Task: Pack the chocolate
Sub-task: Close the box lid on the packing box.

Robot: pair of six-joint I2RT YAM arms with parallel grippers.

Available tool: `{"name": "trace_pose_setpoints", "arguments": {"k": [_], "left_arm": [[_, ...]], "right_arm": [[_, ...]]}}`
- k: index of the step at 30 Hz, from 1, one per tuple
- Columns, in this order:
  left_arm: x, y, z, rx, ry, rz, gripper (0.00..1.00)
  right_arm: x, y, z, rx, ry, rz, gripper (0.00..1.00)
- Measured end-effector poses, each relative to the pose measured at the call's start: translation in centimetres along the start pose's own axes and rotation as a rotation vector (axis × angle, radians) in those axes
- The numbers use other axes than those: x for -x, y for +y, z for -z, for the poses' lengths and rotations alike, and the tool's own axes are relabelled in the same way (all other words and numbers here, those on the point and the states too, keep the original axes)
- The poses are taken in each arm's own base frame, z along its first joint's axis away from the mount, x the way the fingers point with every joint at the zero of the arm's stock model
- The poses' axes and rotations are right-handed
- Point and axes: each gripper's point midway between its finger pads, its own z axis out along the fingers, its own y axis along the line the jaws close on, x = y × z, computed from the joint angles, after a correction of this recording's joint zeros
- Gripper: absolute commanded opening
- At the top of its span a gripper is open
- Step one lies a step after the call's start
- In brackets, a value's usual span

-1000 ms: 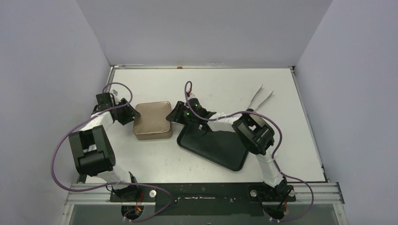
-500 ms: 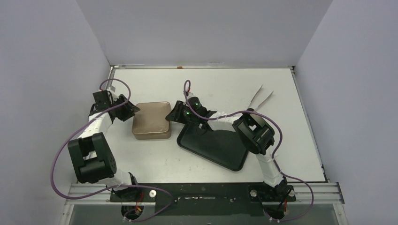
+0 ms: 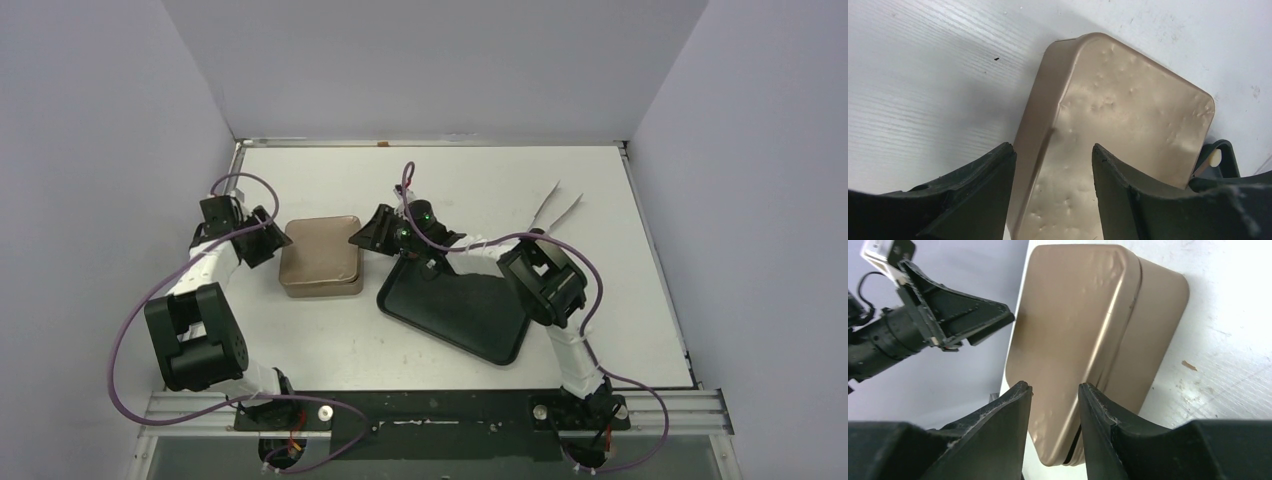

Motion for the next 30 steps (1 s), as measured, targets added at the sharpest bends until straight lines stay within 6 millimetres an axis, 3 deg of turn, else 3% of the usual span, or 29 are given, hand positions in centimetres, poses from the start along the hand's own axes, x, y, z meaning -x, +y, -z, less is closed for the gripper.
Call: {"name": "trace_pose_setpoints", "arguments": {"k": [11,18,30], "left_arm": [[-1.3,-0.8,-0.7,-0.061,0.06,0.004,0.5],[-1.0,-0.8,-0.5,-0.058,0.051,0.002,0.47],[-0.8,-0.7,-0.6,-0.046,0.043,-0.004,0.49]], "right_arm": [[0.5,0.4,-0.3,0.033,-0.01,-0.03,0.47],[-0.2,-3.0,-0.1,-0.123,-0.003,-0.046,0.52],[-0.1,-2.9,-1.3,-0.115,0.02,-0.04,0.39]]}}
